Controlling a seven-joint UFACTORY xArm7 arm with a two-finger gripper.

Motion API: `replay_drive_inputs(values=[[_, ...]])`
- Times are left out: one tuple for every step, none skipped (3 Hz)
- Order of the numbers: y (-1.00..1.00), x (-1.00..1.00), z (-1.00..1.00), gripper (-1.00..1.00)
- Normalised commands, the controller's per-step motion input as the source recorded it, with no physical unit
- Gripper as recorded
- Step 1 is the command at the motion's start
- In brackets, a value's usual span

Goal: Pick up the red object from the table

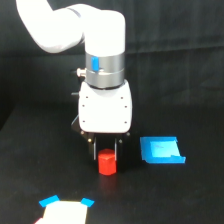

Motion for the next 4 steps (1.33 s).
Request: replay_drive_inputs(values=[[1.0,0.42,-0.51,0.69],[-1.0,-1.0,-1.0,1.0],[-0.83,-1.0,0.02,1.0],[-1.0,0.16,-0.25,0.91]])
